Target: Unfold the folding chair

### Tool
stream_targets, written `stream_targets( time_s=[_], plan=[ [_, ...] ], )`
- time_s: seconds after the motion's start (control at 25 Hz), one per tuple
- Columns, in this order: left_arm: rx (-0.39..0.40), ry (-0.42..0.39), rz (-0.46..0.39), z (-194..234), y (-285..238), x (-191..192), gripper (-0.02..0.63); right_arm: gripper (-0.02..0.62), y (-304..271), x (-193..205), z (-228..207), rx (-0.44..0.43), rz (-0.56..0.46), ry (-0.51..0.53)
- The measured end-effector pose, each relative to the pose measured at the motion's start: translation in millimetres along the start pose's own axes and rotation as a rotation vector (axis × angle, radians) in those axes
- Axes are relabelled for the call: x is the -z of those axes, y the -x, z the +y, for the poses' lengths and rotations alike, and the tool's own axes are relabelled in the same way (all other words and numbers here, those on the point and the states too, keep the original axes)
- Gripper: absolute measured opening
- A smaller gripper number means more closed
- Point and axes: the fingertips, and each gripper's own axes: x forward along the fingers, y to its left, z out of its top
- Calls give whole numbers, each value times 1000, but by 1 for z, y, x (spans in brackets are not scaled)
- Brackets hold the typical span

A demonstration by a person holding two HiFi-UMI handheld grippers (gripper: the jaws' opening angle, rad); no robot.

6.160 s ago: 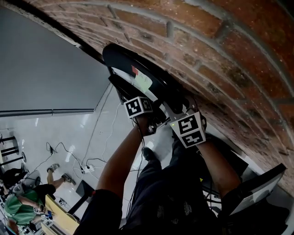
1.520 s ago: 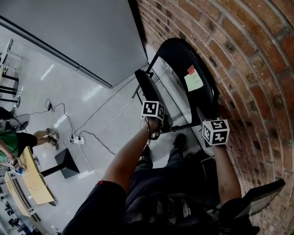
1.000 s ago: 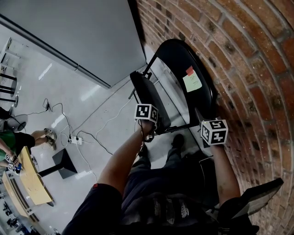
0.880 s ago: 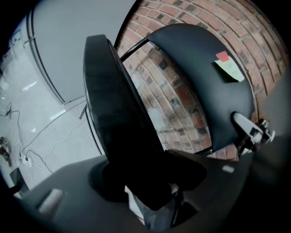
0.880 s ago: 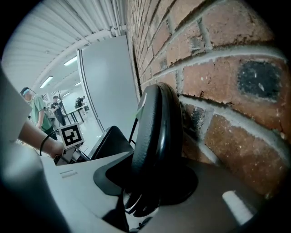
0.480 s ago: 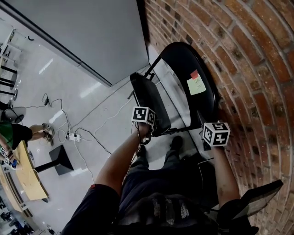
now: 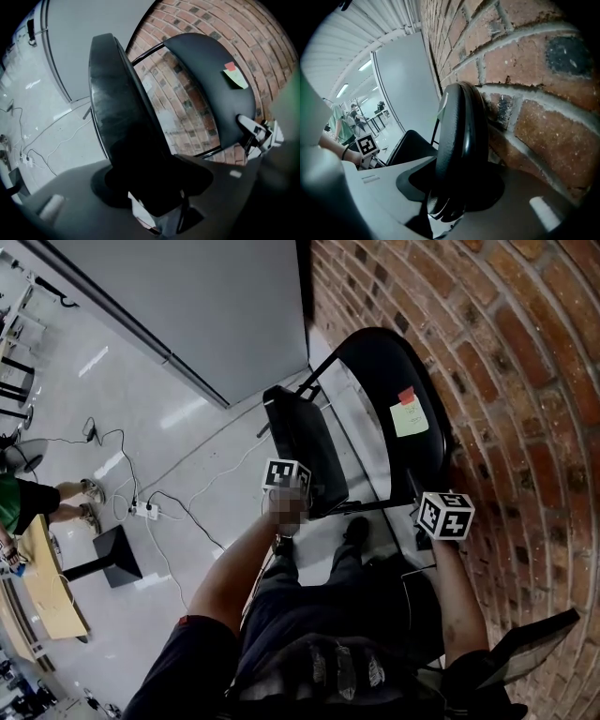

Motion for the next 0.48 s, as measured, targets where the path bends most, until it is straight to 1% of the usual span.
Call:
stream_targets(
  time_s=[0.32, 0.48],
  plan=[
    [19, 16, 4, 8, 3, 9, 264, 160, 0, 4, 1, 1, 20, -18],
    [13, 28, 5, 19, 4, 15, 264, 161, -2, 8, 1, 0, 38, -37]
  ],
)
